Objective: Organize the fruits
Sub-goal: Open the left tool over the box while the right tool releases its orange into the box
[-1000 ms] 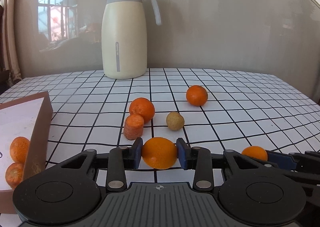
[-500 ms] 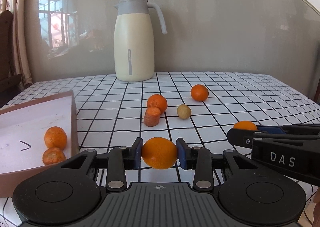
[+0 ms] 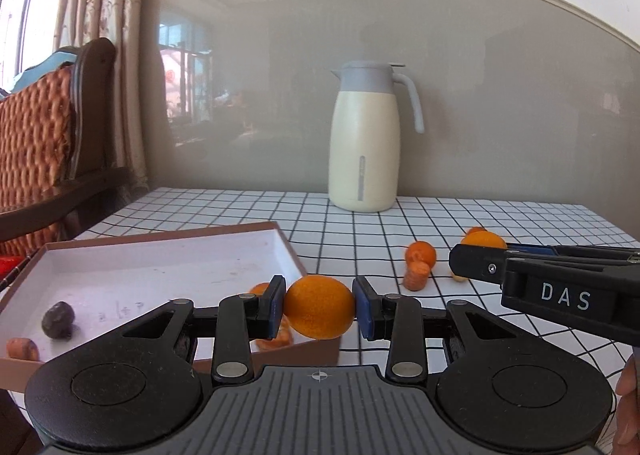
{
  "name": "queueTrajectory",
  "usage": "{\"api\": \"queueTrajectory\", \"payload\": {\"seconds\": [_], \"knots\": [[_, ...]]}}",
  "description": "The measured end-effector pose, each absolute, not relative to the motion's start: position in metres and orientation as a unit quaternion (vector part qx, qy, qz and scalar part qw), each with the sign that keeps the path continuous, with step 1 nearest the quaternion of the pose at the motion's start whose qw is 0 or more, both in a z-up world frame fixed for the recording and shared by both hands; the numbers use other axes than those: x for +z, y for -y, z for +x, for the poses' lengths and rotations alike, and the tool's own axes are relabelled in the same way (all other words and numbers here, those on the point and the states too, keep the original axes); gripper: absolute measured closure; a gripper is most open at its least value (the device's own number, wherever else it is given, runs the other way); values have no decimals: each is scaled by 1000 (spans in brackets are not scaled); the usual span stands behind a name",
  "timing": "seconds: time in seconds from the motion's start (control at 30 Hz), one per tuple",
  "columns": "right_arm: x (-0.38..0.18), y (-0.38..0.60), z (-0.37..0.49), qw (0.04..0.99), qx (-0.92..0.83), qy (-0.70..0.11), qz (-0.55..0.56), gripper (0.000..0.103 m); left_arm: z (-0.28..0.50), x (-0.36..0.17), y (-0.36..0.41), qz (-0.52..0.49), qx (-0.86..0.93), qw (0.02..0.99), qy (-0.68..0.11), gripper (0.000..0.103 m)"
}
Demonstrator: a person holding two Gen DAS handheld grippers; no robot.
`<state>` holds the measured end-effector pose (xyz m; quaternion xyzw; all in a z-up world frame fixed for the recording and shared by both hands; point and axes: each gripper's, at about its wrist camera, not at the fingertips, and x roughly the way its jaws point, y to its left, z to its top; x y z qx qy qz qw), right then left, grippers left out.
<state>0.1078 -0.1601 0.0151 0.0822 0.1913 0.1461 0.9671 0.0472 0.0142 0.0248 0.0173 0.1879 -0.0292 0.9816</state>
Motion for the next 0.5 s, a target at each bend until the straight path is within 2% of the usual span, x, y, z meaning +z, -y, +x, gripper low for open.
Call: {"api": "queueTrajectory", "payload": {"seconds": [0.5], "knots": [[26, 76, 119, 964, 210, -153, 62, 81, 39, 33, -109, -6, 89, 984, -155, 66]]}}
